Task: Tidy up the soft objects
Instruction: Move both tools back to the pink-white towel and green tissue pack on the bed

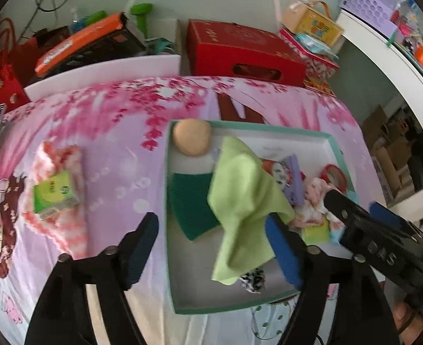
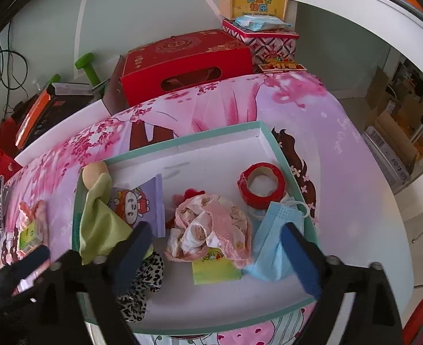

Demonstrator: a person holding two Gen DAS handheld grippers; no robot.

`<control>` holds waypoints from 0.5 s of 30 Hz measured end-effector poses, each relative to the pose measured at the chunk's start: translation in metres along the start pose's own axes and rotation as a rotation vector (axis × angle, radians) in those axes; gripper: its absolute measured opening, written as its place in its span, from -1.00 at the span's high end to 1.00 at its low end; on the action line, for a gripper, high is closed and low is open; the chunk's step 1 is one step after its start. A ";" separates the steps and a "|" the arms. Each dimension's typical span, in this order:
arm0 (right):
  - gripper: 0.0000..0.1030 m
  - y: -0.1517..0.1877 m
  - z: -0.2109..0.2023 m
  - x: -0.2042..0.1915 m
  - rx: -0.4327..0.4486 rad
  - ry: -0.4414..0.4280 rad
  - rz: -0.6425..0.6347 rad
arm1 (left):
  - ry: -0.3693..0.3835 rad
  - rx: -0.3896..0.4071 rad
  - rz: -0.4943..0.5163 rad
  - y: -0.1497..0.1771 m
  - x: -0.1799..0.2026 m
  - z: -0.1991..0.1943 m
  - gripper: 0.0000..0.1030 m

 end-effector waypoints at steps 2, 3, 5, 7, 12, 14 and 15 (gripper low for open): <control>-1.00 0.001 0.000 -0.002 -0.001 -0.004 -0.010 | -0.022 0.011 -0.021 -0.002 -0.007 -0.002 -0.54; -1.00 0.001 0.000 -0.003 -0.002 -0.004 -0.015 | -0.028 0.012 -0.029 -0.003 -0.010 -0.002 -0.57; -1.00 0.001 0.001 -0.005 -0.002 -0.006 -0.024 | -0.036 0.009 -0.048 -0.004 -0.016 -0.001 -0.86; -1.00 0.001 0.002 -0.006 -0.004 -0.003 -0.031 | -0.039 0.009 -0.062 -0.004 -0.021 0.001 -0.98; -1.00 0.003 0.005 -0.008 -0.009 0.020 -0.040 | -0.103 0.043 -0.073 -0.004 -0.029 0.000 -0.99; -1.00 0.002 0.004 -0.009 -0.004 0.017 -0.039 | -0.115 0.053 -0.079 -0.005 -0.032 -0.002 -0.99; -1.00 0.002 0.004 -0.009 0.000 0.016 -0.039 | -0.113 0.055 -0.082 -0.005 -0.034 -0.003 -0.99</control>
Point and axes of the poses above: each gripper's, at about its wrist camera, not at the fingertips, and z roughly the way its jaws point, x to its right, y to its underside, the point moved 6 cm from there along z, roughly the way its jaws point, and after that the axes turned 12 degrees about -x, right-handed, at the moved point
